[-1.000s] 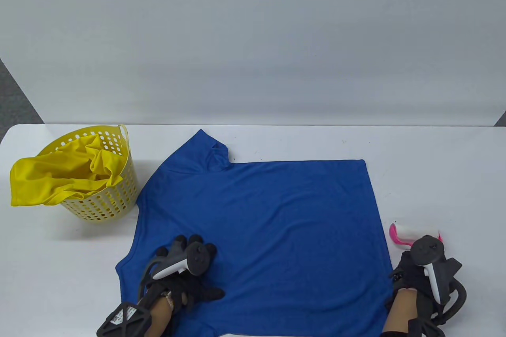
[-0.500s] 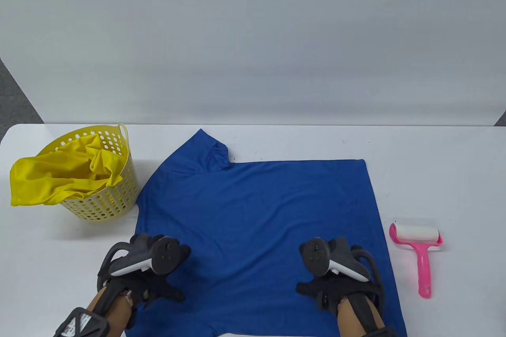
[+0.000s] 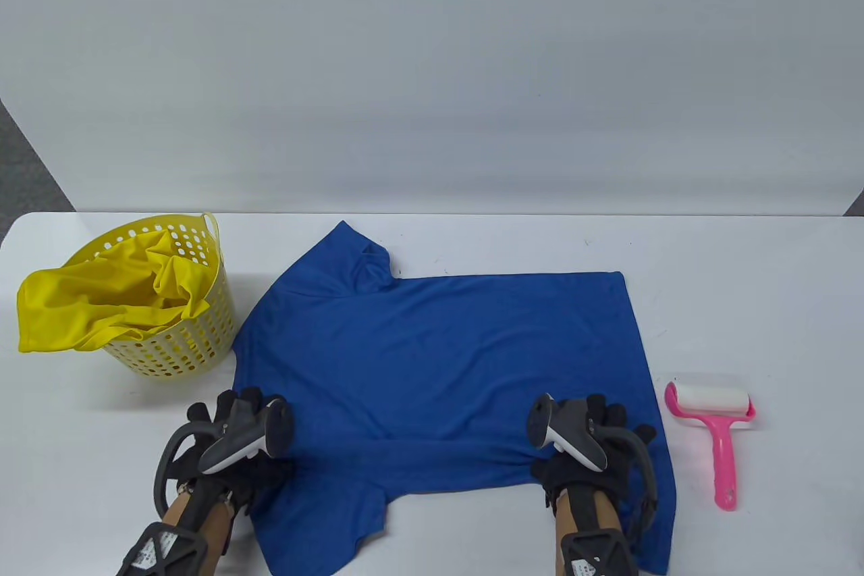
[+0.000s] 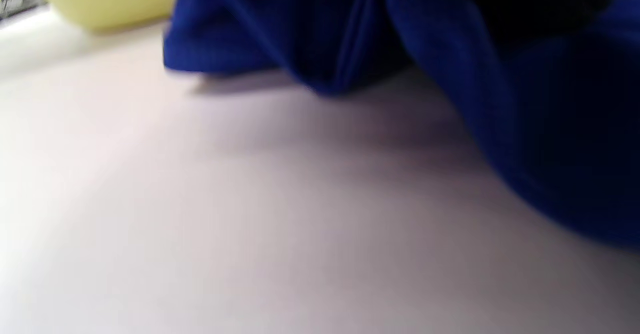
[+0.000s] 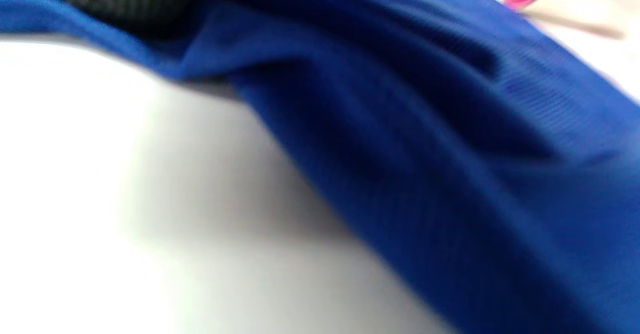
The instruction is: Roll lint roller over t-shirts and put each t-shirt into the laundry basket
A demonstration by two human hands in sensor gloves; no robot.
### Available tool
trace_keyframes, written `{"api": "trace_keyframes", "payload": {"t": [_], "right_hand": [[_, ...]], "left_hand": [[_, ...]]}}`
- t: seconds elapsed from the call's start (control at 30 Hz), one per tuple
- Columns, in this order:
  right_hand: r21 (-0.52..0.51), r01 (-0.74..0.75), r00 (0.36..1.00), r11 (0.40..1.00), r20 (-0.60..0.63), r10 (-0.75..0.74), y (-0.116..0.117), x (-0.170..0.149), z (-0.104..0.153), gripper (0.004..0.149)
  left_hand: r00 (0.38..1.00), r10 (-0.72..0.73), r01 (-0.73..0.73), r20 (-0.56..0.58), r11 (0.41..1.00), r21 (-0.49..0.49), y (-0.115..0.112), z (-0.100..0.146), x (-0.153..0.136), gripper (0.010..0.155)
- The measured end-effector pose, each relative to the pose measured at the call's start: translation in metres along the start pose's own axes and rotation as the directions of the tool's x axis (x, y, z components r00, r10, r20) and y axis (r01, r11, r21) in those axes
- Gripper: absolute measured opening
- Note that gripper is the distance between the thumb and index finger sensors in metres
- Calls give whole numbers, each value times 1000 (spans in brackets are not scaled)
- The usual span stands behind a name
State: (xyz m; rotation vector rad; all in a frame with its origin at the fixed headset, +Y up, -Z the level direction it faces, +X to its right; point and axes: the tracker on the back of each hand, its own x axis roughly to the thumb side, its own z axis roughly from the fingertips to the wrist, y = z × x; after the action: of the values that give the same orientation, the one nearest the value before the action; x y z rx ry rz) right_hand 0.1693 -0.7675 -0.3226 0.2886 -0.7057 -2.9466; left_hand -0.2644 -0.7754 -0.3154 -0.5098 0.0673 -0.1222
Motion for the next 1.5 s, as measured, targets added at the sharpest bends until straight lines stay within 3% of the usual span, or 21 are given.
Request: {"api": "trace_keyframes", "payload": {"t": [0.1,0.17,0.27,0.33,0.4,0.5,0.53,0.63,0.67,0.73,0.83,0.87,0.93,1.0,1.07,1.13,1.2,1.23,1.33,1.43,1.5], "right_hand": [[-103,162,986,981,61,-157,1,-1,-3,65],[-366,157,983,917,142,-112,-2,2,2,47],[-261,198,961,945,242,-134,-14,-4,11,45],[-124,603,773,788,333,-539,-20,-25,15,45],[27,855,473,519,370,-799,-22,-44,17,45],[522,843,-39,133,306,-951,-24,-63,28,47],[602,796,-163,58,307,-938,-26,-64,32,48],[818,511,-669,-263,187,-720,-43,-62,46,49],[837,453,-714,-306,135,-687,-46,-61,48,50],[797,501,-675,-336,118,-728,-42,-56,45,50],[538,759,-485,-366,93,-870,-15,-53,23,50],[432,849,-383,-305,105,-918,-8,-54,19,51],[196,980,-16,25,206,-979,-8,-57,15,56],[-92,910,409,404,347,-844,-19,-54,21,70],[-394,775,628,494,396,-670,-29,-52,32,67],[-539,632,775,557,442,-451,-40,-46,42,63],[-418,505,842,755,430,-326,-40,-33,44,65],[-211,438,865,874,364,-346,-30,-23,41,73],[113,349,895,930,255,-367,-8,-7,28,89],[-65,194,969,979,168,-181,-2,-5,15,85],[-93,148,979,985,152,-133,0,-8,8,68]], "left_hand": [[987,158,-159,24,982,97,-1,-1,-8,68],[988,145,-151,45,971,183,0,1,-9,50],[985,122,-145,119,967,209,7,11,-13,44],[930,298,-344,217,912,224,15,21,-25,44],[766,518,-607,381,778,163,29,33,-41,45],[320,741,-887,591,453,-89,47,50,-63,47],[183,774,-900,606,380,-213,49,52,-66,47],[-452,736,-724,504,27,-690,54,61,-71,47],[-480,730,-694,488,25,-720,56,64,-72,49],[-326,803,-790,499,59,-611,53,62,-75,49],[23,915,-943,403,153,-294,34,42,-76,50],[113,931,-952,347,201,-231,28,37,-74,51],[377,887,-918,266,397,-21,19,28,-67,59],[733,640,-681,231,697,228,22,28,-51,66],[934,289,-346,208,878,331,26,36,-32,64],[951,99,-211,291,899,383,27,42,-17,64],[902,133,-250,411,936,246,23,39,-5,72],[861,171,-240,479,967,85,17,33,2,82],[918,50,-50,393,999,-12,-1,25,13,103],[937,-55,45,345,998,38,-9,22,23,103],[945,-7,-31,328,993,110,-3,25,28,80]]}}
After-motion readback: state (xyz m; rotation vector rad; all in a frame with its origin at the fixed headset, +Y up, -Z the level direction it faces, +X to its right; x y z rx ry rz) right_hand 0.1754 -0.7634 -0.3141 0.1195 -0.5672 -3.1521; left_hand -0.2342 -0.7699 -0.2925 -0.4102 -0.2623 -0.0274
